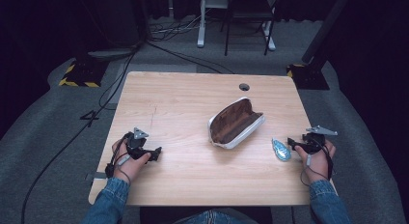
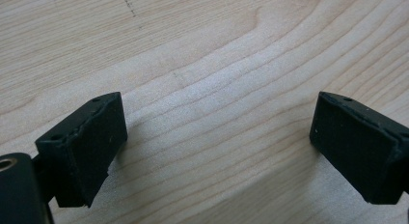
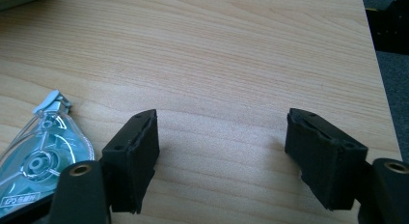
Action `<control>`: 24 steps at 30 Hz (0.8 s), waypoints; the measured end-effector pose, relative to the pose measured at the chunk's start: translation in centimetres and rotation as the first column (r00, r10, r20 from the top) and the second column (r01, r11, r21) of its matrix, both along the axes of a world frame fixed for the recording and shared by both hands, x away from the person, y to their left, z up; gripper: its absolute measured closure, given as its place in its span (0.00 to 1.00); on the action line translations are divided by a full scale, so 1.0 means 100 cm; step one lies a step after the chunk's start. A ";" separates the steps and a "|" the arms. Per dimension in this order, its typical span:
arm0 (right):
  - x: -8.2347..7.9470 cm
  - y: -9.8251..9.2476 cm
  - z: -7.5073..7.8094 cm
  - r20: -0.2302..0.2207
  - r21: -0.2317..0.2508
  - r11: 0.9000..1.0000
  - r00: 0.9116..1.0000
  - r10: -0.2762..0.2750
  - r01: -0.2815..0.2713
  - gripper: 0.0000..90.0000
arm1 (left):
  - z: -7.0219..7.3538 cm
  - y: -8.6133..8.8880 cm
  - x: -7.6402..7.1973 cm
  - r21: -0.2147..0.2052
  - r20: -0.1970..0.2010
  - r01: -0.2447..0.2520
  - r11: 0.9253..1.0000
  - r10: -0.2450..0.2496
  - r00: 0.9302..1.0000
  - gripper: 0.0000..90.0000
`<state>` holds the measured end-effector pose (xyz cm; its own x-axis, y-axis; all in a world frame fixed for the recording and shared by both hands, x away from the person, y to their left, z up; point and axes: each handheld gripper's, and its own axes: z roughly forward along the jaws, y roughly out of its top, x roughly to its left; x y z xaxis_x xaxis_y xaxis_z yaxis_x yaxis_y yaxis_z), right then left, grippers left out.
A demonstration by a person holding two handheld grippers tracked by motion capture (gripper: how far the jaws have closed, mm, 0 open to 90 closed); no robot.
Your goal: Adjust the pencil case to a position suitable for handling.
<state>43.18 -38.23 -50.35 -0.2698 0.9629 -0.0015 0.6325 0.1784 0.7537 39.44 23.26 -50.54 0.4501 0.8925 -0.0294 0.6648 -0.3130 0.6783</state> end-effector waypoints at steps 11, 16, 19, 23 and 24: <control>0.000 0.000 0.000 0.001 0.001 1.000 1.000 0.001 -0.001 0.31 | 0.008 0.003 0.000 -0.064 -0.003 -0.022 0.998 0.022 1.000 0.20; 0.000 0.000 0.000 0.001 0.001 1.000 1.000 0.001 -0.001 0.31 | 0.023 -0.011 -0.002 -0.087 0.040 0.007 0.996 -0.003 0.999 0.22; 0.000 0.000 0.000 0.001 0.001 1.000 1.000 0.001 -0.001 0.31 | 0.035 -0.020 -0.004 -0.102 0.062 0.040 0.994 -0.034 0.997 0.27; 0.000 0.000 0.000 0.001 0.001 1.000 1.000 0.001 -0.001 0.31 | 0.045 -0.028 -0.007 -0.113 0.080 0.066 0.991 -0.057 0.995 0.29; 0.000 0.000 0.000 0.001 0.001 1.000 1.000 0.001 -0.001 0.31 | 0.047 -0.031 -0.007 -0.120 0.084 0.071 0.990 -0.062 0.995 0.29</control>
